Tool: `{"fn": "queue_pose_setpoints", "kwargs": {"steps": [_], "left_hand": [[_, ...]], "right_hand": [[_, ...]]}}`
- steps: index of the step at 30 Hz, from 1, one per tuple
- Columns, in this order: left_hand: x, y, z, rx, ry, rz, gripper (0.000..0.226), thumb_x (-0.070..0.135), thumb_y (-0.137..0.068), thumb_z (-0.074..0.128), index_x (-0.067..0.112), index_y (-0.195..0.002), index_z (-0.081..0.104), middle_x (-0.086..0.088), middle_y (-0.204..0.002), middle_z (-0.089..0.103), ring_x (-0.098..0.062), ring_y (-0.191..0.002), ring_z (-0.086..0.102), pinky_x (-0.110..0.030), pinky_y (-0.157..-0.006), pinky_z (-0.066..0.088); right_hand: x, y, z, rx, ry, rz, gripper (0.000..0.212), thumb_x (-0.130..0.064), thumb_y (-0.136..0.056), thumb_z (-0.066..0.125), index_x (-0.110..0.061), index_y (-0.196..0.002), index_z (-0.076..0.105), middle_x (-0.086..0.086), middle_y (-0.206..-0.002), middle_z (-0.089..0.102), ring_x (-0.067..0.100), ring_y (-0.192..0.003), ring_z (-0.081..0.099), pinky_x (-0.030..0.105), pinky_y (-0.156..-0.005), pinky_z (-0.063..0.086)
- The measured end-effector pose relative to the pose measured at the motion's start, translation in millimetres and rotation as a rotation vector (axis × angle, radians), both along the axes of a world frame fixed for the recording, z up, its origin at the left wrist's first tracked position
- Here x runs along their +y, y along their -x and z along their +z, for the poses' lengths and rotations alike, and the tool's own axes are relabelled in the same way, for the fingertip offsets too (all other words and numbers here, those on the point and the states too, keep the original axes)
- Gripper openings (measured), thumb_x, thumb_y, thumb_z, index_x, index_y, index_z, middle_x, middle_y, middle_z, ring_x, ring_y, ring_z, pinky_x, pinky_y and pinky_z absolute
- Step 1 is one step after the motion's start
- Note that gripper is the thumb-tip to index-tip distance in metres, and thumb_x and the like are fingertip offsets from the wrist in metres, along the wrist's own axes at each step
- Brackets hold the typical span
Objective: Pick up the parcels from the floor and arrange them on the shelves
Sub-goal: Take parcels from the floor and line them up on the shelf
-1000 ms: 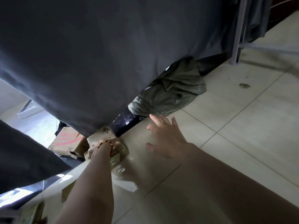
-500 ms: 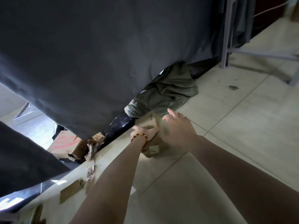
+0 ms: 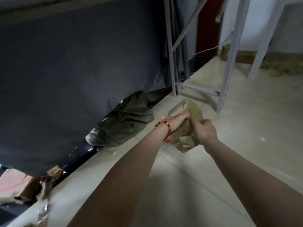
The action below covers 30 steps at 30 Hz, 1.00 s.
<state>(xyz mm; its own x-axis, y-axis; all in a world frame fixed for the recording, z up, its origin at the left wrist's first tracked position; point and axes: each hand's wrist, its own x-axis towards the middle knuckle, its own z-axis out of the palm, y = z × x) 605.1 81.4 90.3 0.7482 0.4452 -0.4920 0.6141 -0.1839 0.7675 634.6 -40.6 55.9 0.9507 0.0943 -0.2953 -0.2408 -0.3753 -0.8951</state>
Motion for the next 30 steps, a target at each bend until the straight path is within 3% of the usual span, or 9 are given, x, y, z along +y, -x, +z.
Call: {"fn": "queue_pose_setpoints", "kwargs": {"steps": [3,11,15,21,24,26,28,30], "left_hand": [[-37,-21,38,-0.001,0.029,-0.007,0.108,0.079,-0.044,0.066,0.012,-0.128,0.058,-0.012,-0.108,0.067,-0.031,-0.087,0.069,-0.044,-0.081,0.059],[-102,-45,160,0.12,0.103,-0.025,0.138,0.091,-0.035,0.057,0.018,-0.15,0.034,-0.01,-0.144,0.048,-0.033,-0.12,0.055,-0.047,-0.099,0.048],[-136,-45,249,0.076,0.215,-0.075,0.101,0.08,-0.055,0.059,0.022,-0.137,0.051,-0.008,-0.132,0.057,-0.029,-0.111,0.06,-0.045,-0.098,0.05],[-158,-71,286,0.159,0.336,-0.056,0.113,0.091,-0.029,0.069,0.032,-0.126,0.062,-0.002,-0.115,0.07,-0.026,-0.102,0.068,-0.046,-0.089,0.054],[-173,-40,387,0.152,0.437,-0.042,0.073,0.08,-0.062,0.065,0.026,-0.112,0.068,-0.002,-0.106,0.07,-0.021,-0.096,0.067,-0.035,-0.081,0.056],[-173,-30,416,0.121,0.49,-0.003,0.046,0.066,-0.081,0.056,0.024,-0.094,0.067,-0.001,-0.095,0.067,-0.018,-0.091,0.062,-0.033,-0.08,0.054],[-169,-18,434,0.084,0.574,0.075,0.05,0.066,-0.077,0.059,0.021,-0.098,0.069,-0.005,-0.102,0.066,-0.023,-0.098,0.061,-0.04,-0.089,0.053],[-163,-4,450,-0.002,0.688,0.227,0.073,0.068,-0.056,0.07,0.018,-0.109,0.071,-0.011,-0.117,0.066,-0.031,-0.108,0.061,-0.05,-0.093,0.052]], "right_hand": [[-36,-15,49,0.014,-0.019,-0.052,0.095,-0.069,-0.057,0.047,-0.008,-0.131,0.05,0.016,-0.127,0.055,0.038,-0.113,0.056,0.048,-0.098,0.048],[-102,-36,185,0.107,0.004,-0.081,0.096,-0.071,-0.055,0.048,-0.01,-0.13,0.05,0.015,-0.123,0.056,0.036,-0.107,0.059,0.048,-0.095,0.051],[-132,-42,264,0.061,0.08,-0.163,0.082,-0.068,-0.062,0.048,-0.01,-0.119,0.054,0.014,-0.117,0.058,0.035,-0.101,0.06,0.046,-0.092,0.051],[-157,-49,369,-0.059,0.179,-0.297,0.049,-0.047,-0.081,0.063,-0.014,-0.116,0.055,0.01,-0.116,0.061,0.033,-0.104,0.06,0.039,-0.087,0.048],[-160,-47,417,-0.134,0.189,-0.305,0.043,-0.04,-0.081,0.066,-0.015,-0.114,0.056,0.007,-0.112,0.062,0.031,-0.105,0.06,0.033,-0.079,0.042],[-161,-46,446,-0.18,0.157,-0.307,0.034,-0.035,-0.083,0.065,-0.015,-0.11,0.057,0.006,-0.106,0.063,0.031,-0.101,0.06,0.031,-0.075,0.038],[-160,-44,471,-0.215,0.098,-0.275,0.024,-0.03,-0.086,0.063,-0.015,-0.104,0.058,0.004,-0.097,0.062,0.031,-0.095,0.06,0.032,-0.075,0.04],[-156,-42,492,-0.218,0.024,-0.194,0.016,-0.026,-0.089,0.059,-0.014,-0.099,0.06,0.001,-0.091,0.062,0.029,-0.092,0.06,0.034,-0.078,0.045]]}}
